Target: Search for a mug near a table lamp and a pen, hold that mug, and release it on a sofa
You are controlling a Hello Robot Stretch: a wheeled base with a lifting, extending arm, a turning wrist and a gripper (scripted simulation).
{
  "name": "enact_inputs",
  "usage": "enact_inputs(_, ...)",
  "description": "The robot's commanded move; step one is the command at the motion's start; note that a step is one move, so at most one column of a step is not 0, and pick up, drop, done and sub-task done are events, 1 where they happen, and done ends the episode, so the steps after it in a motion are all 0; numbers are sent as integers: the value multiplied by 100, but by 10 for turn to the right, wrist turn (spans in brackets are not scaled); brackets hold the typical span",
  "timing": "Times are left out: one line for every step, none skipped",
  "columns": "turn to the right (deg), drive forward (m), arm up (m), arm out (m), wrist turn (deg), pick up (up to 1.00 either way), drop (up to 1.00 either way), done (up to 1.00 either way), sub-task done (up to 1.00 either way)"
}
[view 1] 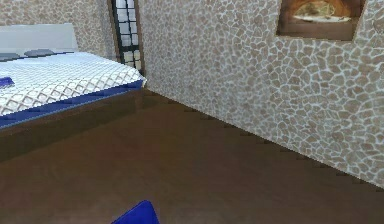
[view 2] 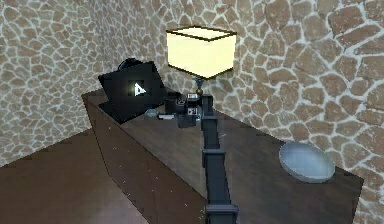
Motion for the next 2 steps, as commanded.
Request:
enact_inputs(0, 0, 18, 0, 0, 0, 0, 0, 0)
enact_inputs(0, 0, 0, 0, -450, 0, 0, 0, 0)
